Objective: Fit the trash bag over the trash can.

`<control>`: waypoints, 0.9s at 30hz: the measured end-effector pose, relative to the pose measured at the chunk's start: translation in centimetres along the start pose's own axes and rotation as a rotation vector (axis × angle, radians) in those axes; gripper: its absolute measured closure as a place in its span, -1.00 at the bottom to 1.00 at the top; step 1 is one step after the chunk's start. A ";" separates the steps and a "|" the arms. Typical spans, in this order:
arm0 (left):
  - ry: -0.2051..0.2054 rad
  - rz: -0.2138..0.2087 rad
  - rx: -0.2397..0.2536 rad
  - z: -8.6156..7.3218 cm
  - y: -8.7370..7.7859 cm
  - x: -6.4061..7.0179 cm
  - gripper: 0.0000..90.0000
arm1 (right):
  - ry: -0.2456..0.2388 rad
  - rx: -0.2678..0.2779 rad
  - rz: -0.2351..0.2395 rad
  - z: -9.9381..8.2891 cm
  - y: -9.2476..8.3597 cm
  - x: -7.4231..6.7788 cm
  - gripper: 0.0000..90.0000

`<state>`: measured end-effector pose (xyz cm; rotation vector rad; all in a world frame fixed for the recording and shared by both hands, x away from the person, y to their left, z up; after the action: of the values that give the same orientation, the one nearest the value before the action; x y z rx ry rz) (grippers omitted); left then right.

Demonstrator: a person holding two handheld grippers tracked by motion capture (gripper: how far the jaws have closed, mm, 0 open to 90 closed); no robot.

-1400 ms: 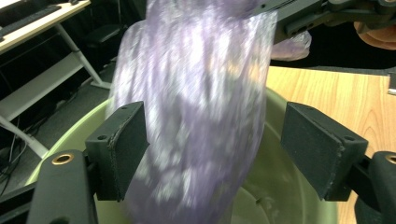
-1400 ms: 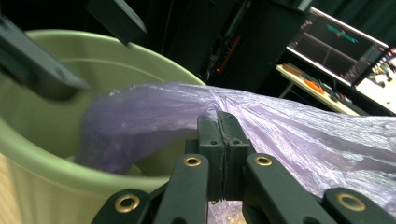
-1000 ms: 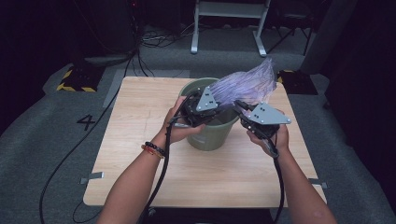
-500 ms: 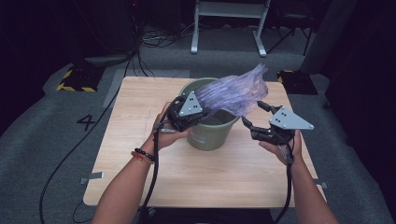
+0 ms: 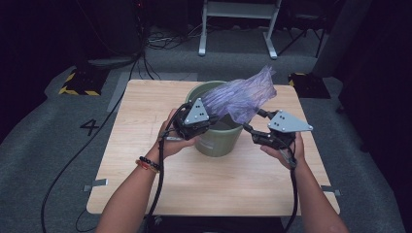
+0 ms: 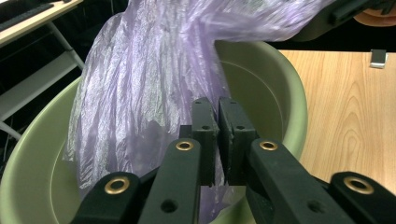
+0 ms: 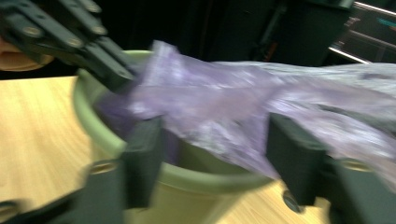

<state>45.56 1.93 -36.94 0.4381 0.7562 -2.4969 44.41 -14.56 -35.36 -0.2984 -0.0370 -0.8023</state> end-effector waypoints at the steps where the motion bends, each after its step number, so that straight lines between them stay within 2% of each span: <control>1: -0.001 0.001 0.001 0.0 0.0 0.0 0.85 | -0.021 -0.005 0.009 0.0 0.1 -0.4 0.35; 3: -0.004 0.002 0.000 -0.1 -0.1 0.0 0.78 | -0.050 -0.008 0.020 0.1 0.4 -0.9 0.61; 5: -0.007 0.013 -0.004 -0.2 -0.3 0.0 0.68 | -0.067 -0.003 0.032 0.3 0.5 -1.3 0.78; 7: -0.020 0.027 -0.005 -0.2 -0.4 0.0 0.44 | -0.072 -0.002 0.045 0.3 0.7 -1.7 0.95; 11: -0.034 0.045 0.002 -0.1 -0.5 0.1 0.09 | -0.084 -0.018 0.061 0.2 0.9 -2.0 1.00; 12: -0.042 0.049 0.007 0.1 -0.6 0.2 -0.07 | -0.086 -0.019 0.061 0.1 0.9 -2.1 1.00; 14: -0.051 0.049 0.033 0.6 -0.6 0.4 -0.31 | -0.088 -0.025 0.063 0.1 1.0 -2.1 1.00; 16: -0.037 0.043 0.057 1.3 -0.8 0.8 -0.42 | -0.090 -0.028 0.060 0.1 1.1 -2.2 1.00; 18: -0.021 0.043 0.082 2.1 -0.8 1.1 -0.46 | -0.087 -0.031 0.063 0.0 1.2 -2.2 1.00; 22: -0.030 0.015 0.120 3.8 -0.7 1.4 -0.45 | -0.087 -0.036 0.071 -0.1 1.3 -2.4 1.00; 25: -0.025 -0.005 0.120 4.7 -0.3 1.5 -0.24 | -0.090 -0.039 0.081 -0.1 1.3 -2.6 1.00; 26: -0.021 -0.029 0.123 4.9 -0.2 1.6 -0.11 | -0.093 -0.038 0.084 -0.2 1.3 -2.7 1.00; 27: -0.015 -0.035 0.119 5.1 -0.1 1.7 0.02 | -0.098 -0.037 0.087 -0.2 1.3 -2.9 1.00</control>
<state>43.29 -1.59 -33.59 0.4510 0.6166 -2.5838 43.32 -11.72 -36.26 -0.3723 -0.1007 -0.7023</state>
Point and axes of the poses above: each handheld gripper's, and its own axes: y roughly forward along the jaws, z roughly out of its top, x roughly to its right, the point moved 8 cm from there along y, roughly forward along the jaws, and after that the axes turned 12 degrees about y, right-handed, at the moved point
